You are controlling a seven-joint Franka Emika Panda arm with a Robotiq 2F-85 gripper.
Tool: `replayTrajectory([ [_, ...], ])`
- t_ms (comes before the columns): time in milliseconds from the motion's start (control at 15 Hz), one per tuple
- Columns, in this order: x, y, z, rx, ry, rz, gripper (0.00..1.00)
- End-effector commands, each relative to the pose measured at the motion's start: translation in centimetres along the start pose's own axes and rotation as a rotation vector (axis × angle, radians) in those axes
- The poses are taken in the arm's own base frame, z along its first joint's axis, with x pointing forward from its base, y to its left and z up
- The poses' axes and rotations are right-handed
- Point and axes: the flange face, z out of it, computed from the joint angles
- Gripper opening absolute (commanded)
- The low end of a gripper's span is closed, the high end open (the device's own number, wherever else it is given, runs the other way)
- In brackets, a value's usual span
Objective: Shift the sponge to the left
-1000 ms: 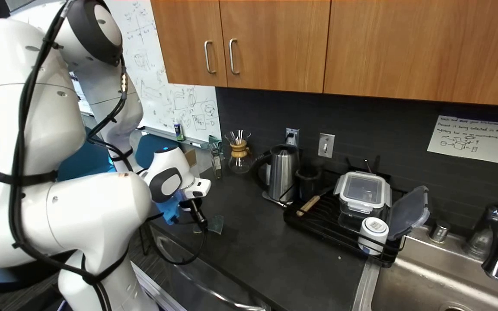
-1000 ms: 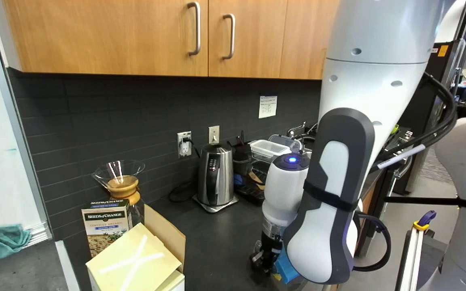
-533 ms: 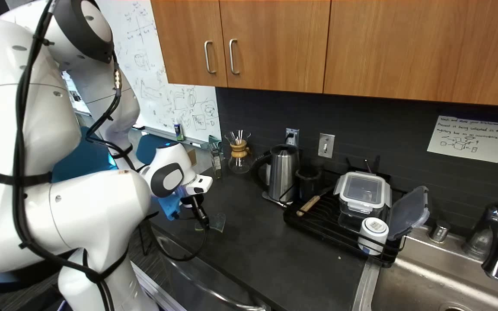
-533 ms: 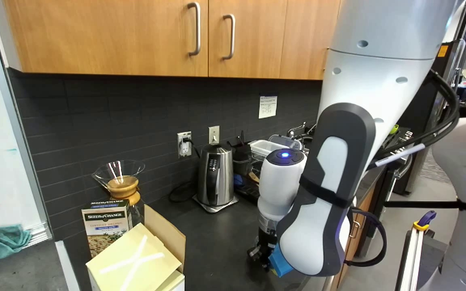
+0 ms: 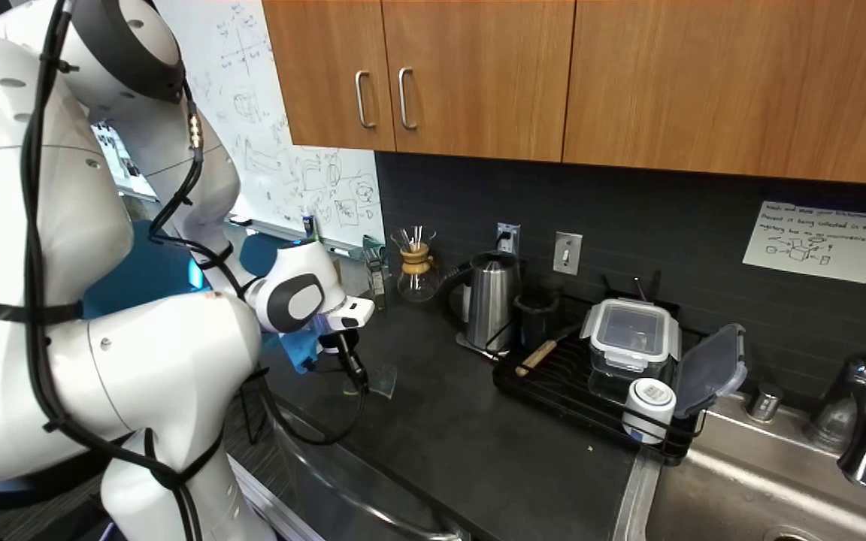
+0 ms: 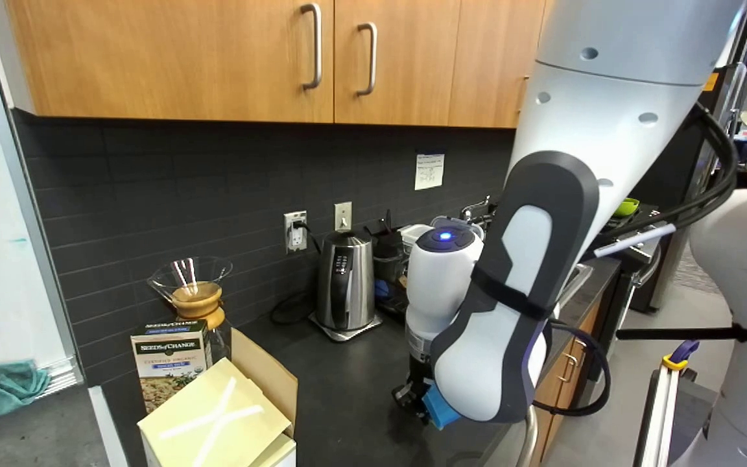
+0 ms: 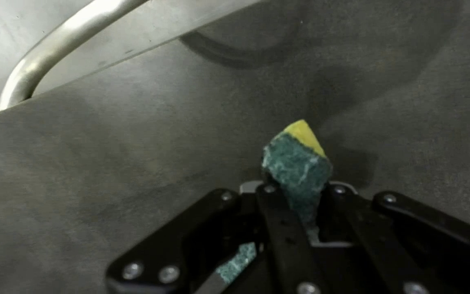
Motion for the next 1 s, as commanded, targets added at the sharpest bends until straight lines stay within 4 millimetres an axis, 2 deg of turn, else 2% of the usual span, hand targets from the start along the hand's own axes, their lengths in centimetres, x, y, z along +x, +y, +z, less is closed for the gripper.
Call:
replayTrajectory([
  [0, 0.6, -0.8, -0.9, -0.006, -0.028, 0.011, 0.05],
  [933, 2.9, -4.4, -1.6, -0.017, -0.053, 0.009, 0.05],
])
